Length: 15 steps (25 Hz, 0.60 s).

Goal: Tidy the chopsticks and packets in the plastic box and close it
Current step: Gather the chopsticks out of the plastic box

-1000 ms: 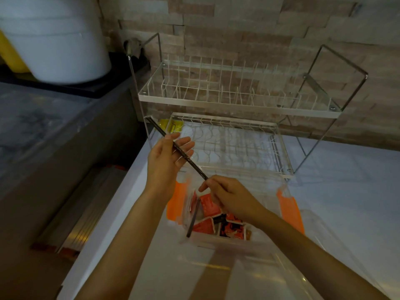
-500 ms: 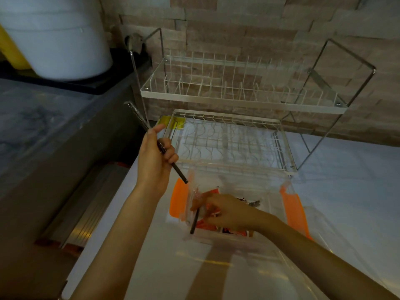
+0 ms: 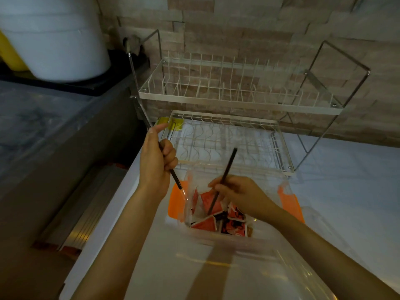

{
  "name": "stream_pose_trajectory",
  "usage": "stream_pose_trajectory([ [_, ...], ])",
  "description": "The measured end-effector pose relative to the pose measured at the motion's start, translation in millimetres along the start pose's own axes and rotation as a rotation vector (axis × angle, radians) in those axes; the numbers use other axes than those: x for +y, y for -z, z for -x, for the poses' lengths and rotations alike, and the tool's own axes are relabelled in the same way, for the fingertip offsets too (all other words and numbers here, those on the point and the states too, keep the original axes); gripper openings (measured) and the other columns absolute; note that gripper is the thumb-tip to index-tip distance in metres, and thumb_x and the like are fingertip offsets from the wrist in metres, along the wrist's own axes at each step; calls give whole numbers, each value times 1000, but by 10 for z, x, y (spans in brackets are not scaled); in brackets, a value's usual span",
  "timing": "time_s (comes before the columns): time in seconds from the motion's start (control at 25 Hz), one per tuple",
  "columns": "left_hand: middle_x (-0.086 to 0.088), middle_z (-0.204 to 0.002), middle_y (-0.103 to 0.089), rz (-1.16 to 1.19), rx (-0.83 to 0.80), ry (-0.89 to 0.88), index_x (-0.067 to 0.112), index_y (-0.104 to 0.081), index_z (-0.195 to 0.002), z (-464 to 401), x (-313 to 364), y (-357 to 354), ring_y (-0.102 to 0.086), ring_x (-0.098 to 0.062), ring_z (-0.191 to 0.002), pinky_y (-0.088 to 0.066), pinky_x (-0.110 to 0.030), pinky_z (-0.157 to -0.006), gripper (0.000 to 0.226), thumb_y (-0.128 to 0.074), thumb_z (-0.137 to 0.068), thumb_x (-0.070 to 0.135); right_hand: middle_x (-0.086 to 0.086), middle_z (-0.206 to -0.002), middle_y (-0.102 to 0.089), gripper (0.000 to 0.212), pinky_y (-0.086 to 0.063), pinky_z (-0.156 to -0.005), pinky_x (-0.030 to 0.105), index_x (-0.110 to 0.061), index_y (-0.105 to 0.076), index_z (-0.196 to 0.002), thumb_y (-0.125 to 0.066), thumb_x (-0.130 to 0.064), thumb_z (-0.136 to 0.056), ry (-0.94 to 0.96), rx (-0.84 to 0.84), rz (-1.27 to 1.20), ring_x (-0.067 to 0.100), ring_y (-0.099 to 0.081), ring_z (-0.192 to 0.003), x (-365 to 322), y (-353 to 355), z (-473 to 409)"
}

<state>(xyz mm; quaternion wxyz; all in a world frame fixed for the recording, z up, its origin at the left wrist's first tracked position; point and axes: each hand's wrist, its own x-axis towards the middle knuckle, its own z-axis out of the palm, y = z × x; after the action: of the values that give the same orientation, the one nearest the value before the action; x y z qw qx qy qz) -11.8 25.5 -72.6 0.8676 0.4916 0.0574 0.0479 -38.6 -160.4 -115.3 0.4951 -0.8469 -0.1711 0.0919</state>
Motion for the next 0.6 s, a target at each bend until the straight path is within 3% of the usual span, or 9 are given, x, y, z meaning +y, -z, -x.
stream_pose_trajectory([
  [0.08,9,-41,-35,-52,-61,23,22,-55,-97,32,-36,-58,-28,-2,-35,-24,-13,-34,26,-30,-96,31,-15,-73,-65,26,-44,-55,3,-37,-61,-84,-46,-17,-93,-3,57,-70,-11,-59,-59,-72,92,-11],
  [0.28,11,-44,-35,-349,-258,57,19,-62,-100,190,-258,-229,-31,-1,-39,-28,-13,-39,19,-45,-92,24,-11,-69,-63,25,-41,-50,4,-30,-61,-85,-43,-17,-94,11,76,-154,-9,-56,-52,-205,95,-49],
  [0.44,19,-36,-49,-514,-274,88,23,-62,-98,266,-316,-285,-45,4,-36,-32,-7,-39,16,-50,-89,28,-10,-64,-61,27,-42,-49,7,-30,-59,-78,-42,-17,-95,-18,66,-187,-5,-52,-47,-200,31,-53],
  [0.6,19,-33,-46,-576,-229,84,20,-66,-94,239,-314,-269,-42,3,-35,-31,-8,-38,14,-54,-87,26,-14,-58,-62,27,-39,-49,8,-33,-60,-78,-43,-20,-94,-11,31,-119,-3,-49,-47,-184,24,-42],
])
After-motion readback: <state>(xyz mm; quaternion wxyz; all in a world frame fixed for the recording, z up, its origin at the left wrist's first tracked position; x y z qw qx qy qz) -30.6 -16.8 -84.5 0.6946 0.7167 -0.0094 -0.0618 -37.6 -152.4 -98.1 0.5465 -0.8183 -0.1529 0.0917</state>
